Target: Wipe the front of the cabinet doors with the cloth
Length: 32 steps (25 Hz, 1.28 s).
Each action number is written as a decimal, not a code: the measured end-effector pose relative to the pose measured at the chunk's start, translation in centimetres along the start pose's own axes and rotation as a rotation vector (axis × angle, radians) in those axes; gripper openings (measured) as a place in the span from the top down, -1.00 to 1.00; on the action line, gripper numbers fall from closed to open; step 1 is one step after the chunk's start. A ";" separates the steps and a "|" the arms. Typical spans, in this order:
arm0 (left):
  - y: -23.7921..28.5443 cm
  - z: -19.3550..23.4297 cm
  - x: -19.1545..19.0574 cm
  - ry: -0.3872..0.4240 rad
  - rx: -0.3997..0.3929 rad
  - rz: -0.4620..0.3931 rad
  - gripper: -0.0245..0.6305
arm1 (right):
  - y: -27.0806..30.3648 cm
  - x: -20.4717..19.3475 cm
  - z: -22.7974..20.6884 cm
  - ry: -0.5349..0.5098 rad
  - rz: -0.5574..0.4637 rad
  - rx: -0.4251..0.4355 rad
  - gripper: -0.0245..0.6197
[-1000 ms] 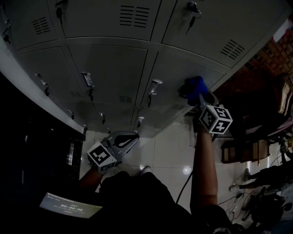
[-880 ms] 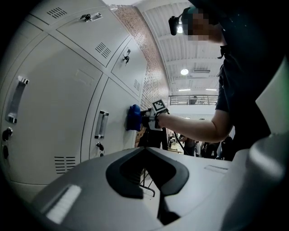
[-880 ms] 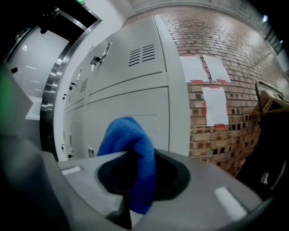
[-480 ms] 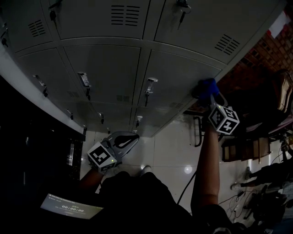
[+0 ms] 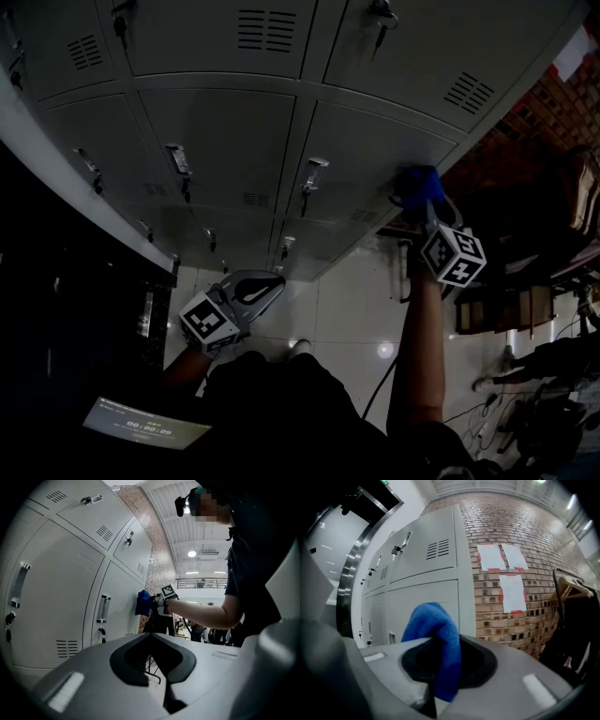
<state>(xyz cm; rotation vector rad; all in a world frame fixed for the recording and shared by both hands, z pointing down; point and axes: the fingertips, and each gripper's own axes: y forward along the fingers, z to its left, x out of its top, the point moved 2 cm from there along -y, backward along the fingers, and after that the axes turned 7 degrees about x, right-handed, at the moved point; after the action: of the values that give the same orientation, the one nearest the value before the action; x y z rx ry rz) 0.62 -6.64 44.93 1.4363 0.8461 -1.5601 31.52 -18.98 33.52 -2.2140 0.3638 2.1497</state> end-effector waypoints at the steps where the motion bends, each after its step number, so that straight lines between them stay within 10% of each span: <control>1: -0.1 0.0 0.0 0.000 0.000 0.000 0.92 | 0.2 0.1 1.1 -0.001 -0.005 0.020 0.71; 17: -2.7 1.7 0.2 -0.006 0.058 -0.001 0.92 | 8.3 -3.6 17.5 -0.058 0.099 0.348 0.71; 32: -4.1 3.2 -0.2 -0.014 0.099 0.000 0.92 | 11.1 -5.2 19.1 -0.086 0.143 0.381 0.71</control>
<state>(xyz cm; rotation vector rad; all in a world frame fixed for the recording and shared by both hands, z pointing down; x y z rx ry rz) -4.43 -7.77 45.26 1.4942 0.7698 -1.6297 10.55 -25.48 39.36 -1.9312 0.8683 2.0202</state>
